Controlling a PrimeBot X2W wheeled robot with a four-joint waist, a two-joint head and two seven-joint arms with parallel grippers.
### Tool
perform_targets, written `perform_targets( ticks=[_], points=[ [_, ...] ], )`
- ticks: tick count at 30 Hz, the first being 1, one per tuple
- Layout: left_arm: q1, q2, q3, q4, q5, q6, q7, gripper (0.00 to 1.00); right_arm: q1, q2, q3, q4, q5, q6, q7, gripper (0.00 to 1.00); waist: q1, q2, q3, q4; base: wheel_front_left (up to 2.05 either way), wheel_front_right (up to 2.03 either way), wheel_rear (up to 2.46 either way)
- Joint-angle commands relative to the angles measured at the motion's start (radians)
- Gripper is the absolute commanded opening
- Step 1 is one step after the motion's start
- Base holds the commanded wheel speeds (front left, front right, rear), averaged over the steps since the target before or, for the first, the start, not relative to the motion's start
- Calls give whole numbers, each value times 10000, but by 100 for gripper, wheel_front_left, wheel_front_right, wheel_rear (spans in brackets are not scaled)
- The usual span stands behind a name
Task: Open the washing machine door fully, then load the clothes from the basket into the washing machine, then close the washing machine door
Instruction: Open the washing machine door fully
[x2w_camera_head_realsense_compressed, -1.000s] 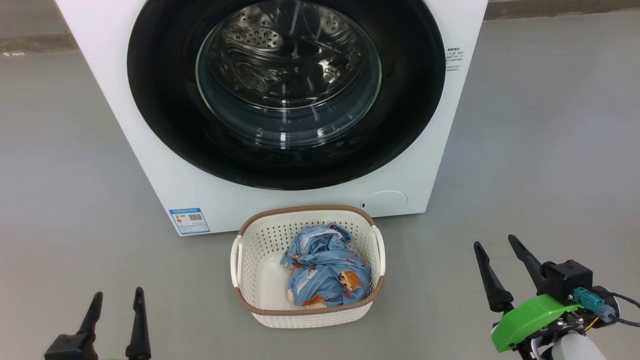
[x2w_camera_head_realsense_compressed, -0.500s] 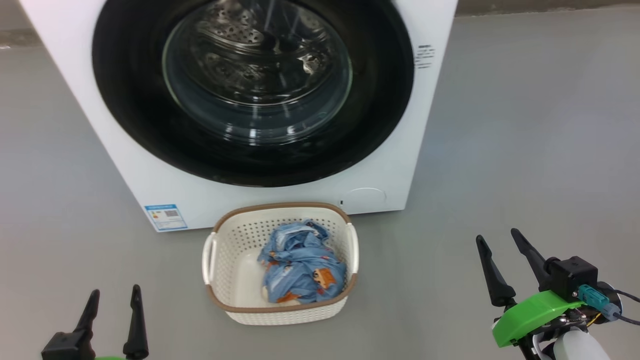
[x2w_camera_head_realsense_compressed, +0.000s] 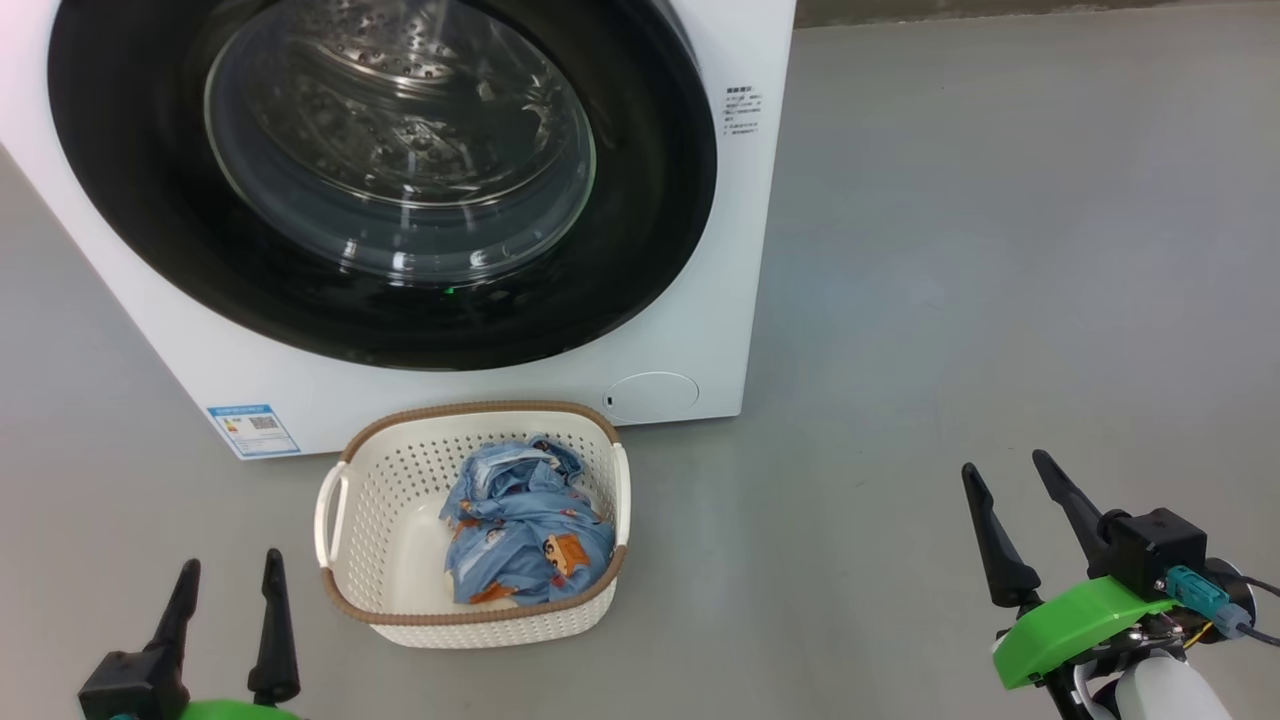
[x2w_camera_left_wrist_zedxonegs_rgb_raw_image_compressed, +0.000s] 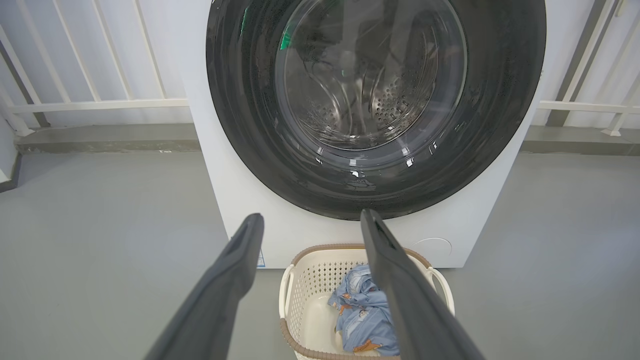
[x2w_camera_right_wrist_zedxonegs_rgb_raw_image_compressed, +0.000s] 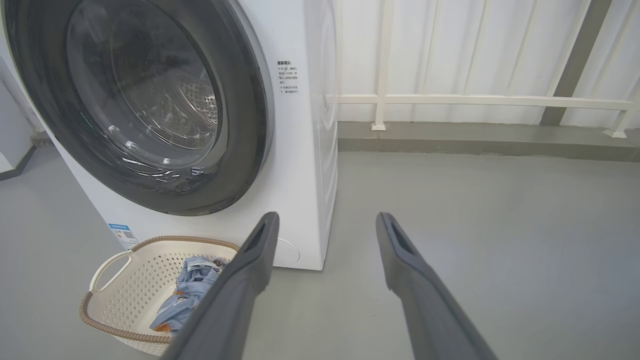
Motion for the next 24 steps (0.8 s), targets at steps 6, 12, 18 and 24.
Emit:
perform_targets(
  ticks=[6,12,18,24],
  points=[
    [-318,217,227,-395,-47,-62,-122,100,-335,-64,269,-232,-75,-13,-120,100,0,0,-37,5,7,7,-15],
    [-188,237,151,-591,19,-84,-122,100,-308,-45,281,-241,-87,-13,-120,100,0,0,-60,7,0,0,0],
    [-112,227,81,-622,-12,-98,-122,100,-351,34,211,-265,-40,-13,-120,100,0,0,-64,28,0,0,0],
    [-74,217,32,-706,-12,-105,-122,100,-625,181,-39,-337,454,-13,-120,100,0,0,-5,68,0,0,0]
  ],
)
